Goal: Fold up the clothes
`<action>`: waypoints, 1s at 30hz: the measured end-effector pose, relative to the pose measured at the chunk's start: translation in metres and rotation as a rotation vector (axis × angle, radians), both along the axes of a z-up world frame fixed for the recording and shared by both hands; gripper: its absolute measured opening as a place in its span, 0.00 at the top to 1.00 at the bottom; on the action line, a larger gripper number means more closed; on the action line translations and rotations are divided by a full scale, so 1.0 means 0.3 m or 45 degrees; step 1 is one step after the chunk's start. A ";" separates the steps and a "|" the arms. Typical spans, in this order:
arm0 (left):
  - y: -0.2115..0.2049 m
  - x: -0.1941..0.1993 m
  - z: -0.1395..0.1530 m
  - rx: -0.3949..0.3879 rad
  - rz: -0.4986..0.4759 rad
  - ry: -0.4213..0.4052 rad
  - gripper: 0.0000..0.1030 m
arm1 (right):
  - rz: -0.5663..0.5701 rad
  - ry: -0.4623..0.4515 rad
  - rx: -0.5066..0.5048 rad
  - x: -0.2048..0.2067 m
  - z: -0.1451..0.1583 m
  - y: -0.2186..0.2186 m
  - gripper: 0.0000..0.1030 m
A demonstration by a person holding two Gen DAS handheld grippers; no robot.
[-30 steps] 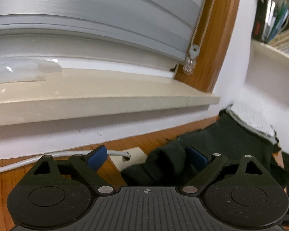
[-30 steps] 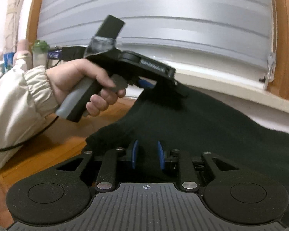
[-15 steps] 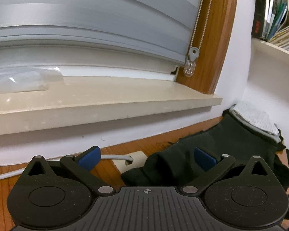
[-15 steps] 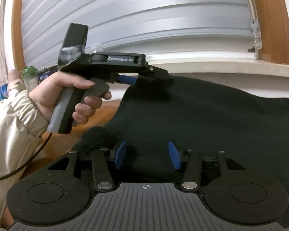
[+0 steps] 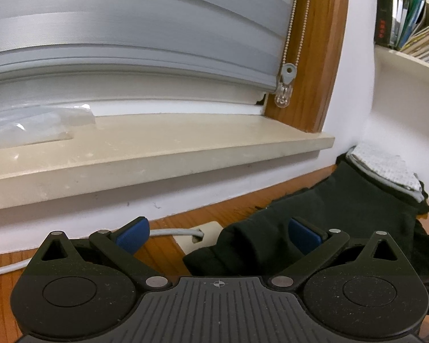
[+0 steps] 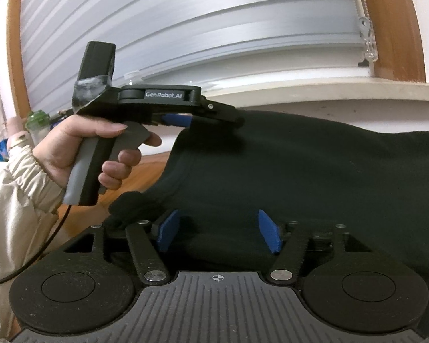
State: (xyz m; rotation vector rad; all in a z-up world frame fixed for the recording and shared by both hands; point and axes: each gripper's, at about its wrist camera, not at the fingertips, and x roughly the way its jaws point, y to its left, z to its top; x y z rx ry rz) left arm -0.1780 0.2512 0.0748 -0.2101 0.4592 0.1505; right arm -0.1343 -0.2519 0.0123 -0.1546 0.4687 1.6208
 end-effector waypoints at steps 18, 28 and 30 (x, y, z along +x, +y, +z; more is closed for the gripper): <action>0.014 -0.028 0.025 -0.048 -0.077 -0.102 0.00 | -0.177 -0.261 0.158 0.000 0.048 -0.124 0.00; 0.093 -0.021 -0.007 -0.148 -0.028 -0.018 0.00 | -0.231 -0.185 0.141 0.072 0.054 -0.191 0.00; 0.116 -0.028 -0.010 -0.186 -0.021 -0.034 0.00 | -0.169 -0.162 0.119 0.067 0.068 -0.191 0.02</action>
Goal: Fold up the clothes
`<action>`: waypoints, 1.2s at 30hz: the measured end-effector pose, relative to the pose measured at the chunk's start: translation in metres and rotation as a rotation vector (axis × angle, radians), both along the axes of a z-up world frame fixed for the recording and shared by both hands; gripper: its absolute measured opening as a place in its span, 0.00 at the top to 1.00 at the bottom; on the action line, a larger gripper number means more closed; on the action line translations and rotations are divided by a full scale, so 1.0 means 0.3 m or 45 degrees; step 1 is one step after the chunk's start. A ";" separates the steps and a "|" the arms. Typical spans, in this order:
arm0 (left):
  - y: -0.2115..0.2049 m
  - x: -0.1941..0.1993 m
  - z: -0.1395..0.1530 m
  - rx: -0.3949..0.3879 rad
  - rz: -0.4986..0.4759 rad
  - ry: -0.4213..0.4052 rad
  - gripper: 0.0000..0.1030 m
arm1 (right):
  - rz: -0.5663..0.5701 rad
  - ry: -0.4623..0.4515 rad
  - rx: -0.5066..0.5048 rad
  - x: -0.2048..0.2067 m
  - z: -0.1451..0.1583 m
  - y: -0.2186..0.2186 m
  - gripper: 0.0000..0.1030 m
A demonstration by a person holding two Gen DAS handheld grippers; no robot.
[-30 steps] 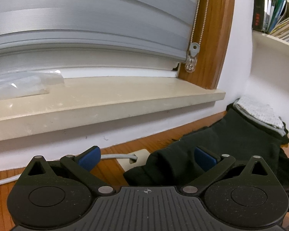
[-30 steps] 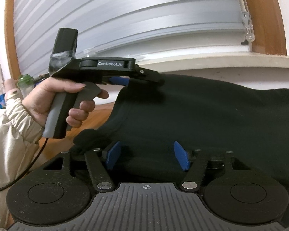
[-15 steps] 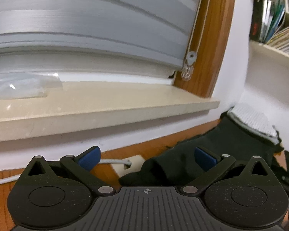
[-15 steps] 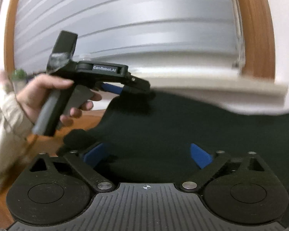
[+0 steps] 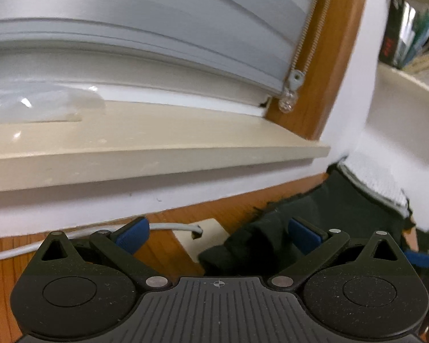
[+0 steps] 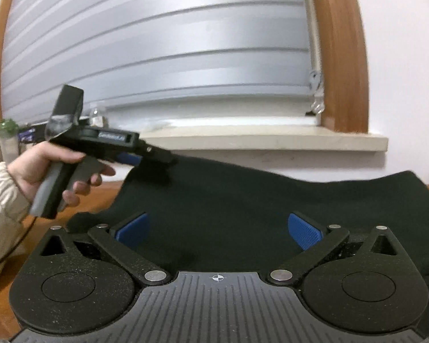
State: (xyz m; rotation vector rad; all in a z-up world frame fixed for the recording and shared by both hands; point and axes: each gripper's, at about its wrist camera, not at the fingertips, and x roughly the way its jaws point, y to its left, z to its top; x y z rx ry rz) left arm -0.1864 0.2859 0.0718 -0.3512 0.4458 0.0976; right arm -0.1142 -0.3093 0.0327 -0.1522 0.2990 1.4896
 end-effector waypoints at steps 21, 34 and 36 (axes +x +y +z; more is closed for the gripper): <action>0.040 0.007 -0.030 -0.090 -0.012 0.008 0.00 | 0.360 -0.163 -0.136 -0.295 -0.024 0.024 0.94; 0.038 0.013 -0.046 -0.117 -0.035 0.032 0.00 | 0.352 -0.209 -0.114 -0.285 0.033 -0.043 0.78; 0.039 0.017 -0.050 -0.122 -0.037 0.041 0.00 | 0.374 -0.252 -0.121 -0.281 0.048 -0.065 0.53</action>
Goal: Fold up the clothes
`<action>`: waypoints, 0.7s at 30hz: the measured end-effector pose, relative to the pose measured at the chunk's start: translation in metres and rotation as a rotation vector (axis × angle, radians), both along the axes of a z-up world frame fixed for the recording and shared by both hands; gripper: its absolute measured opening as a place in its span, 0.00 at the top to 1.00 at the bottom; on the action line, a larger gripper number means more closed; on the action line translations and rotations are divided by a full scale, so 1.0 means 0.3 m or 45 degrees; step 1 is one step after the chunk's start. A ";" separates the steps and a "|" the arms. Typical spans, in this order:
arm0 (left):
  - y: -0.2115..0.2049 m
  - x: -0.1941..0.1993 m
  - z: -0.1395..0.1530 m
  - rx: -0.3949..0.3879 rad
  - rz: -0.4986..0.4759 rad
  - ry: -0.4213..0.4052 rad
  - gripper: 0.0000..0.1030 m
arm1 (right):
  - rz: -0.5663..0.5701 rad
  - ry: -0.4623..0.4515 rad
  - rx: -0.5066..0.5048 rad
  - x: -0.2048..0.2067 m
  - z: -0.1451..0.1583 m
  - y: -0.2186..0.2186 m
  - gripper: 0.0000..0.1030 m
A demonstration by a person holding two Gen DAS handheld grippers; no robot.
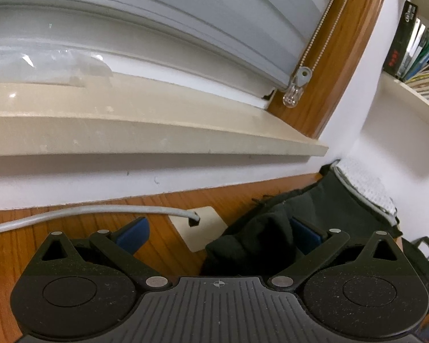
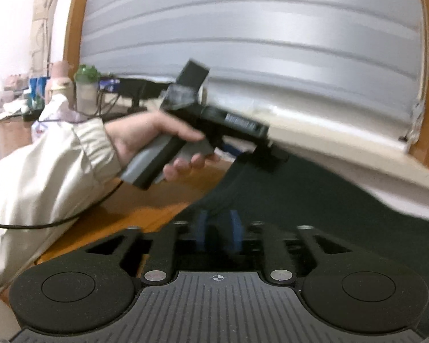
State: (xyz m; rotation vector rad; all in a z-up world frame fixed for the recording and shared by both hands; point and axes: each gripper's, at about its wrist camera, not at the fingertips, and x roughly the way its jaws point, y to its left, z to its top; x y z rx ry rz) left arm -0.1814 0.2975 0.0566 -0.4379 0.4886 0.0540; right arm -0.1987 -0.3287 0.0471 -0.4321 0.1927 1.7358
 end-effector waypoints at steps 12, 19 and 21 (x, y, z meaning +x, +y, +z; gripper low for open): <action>0.037 0.005 -0.038 -0.128 -0.012 0.024 0.00 | 0.170 -0.445 -0.158 -0.116 -0.070 0.044 0.33; 0.060 0.007 -0.056 -0.243 -0.056 0.022 0.00 | 0.192 -0.702 -0.135 -0.166 -0.125 0.077 0.26; 0.055 0.020 -0.071 -0.256 -0.090 0.055 0.00 | 0.196 -0.771 -0.088 -0.176 -0.138 0.075 0.20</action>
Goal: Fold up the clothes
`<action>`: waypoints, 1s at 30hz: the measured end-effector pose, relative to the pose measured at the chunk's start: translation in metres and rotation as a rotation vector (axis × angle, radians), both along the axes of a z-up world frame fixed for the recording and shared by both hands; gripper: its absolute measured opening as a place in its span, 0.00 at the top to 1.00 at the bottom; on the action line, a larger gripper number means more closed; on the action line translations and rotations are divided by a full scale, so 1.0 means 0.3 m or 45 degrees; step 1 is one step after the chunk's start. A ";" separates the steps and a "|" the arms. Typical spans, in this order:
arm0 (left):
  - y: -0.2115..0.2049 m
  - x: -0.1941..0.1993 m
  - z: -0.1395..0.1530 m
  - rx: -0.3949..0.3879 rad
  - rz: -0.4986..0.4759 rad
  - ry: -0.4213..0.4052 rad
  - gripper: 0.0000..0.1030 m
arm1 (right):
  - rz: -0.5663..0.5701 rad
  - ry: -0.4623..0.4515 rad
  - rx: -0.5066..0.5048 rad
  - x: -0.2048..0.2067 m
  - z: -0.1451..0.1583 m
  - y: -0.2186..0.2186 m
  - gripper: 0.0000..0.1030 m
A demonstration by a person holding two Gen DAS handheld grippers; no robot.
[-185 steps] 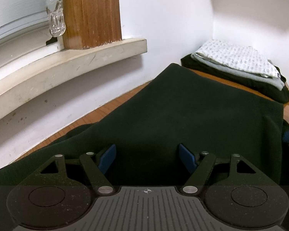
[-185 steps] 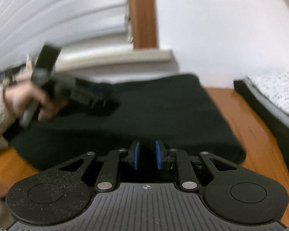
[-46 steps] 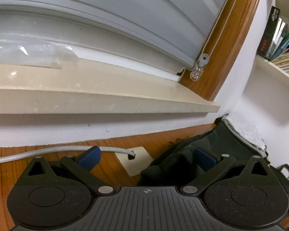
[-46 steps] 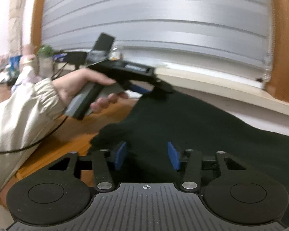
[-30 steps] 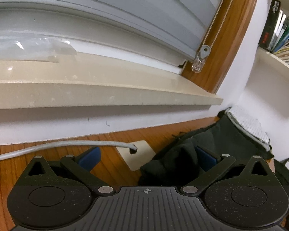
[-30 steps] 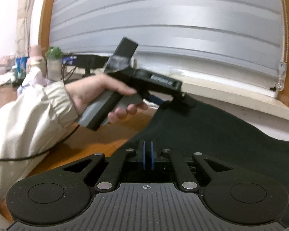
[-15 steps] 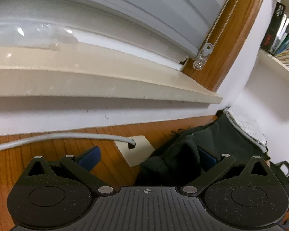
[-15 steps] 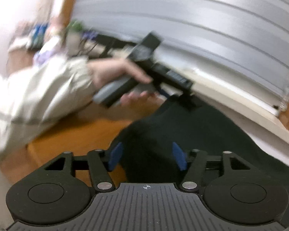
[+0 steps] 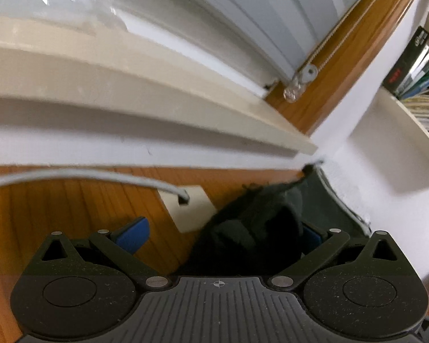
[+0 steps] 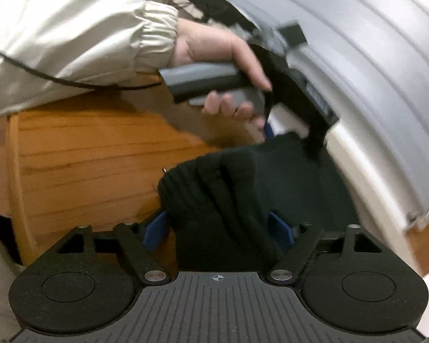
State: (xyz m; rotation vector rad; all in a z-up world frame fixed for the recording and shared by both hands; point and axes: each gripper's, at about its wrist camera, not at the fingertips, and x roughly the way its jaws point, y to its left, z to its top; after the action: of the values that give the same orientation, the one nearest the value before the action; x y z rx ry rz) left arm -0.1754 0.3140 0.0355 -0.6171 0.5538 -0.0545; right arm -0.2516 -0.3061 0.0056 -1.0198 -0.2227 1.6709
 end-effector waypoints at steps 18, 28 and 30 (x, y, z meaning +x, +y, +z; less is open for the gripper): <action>-0.096 -0.027 -0.016 0.209 -0.140 0.069 0.05 | 0.025 0.176 -0.003 0.098 0.035 0.039 0.42; -0.150 -0.054 0.009 0.312 -0.026 0.060 0.35 | -0.020 0.197 0.126 0.119 0.058 0.062 0.58; -0.157 -0.076 0.036 0.324 0.016 0.033 0.44 | -0.018 0.225 0.140 0.131 0.078 0.079 0.59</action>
State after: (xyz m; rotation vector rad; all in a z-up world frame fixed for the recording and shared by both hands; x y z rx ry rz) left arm -0.1981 0.2667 0.0463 -0.3739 0.5712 0.0357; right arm -0.2122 -0.2823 0.0291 -0.7854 -0.1878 1.7057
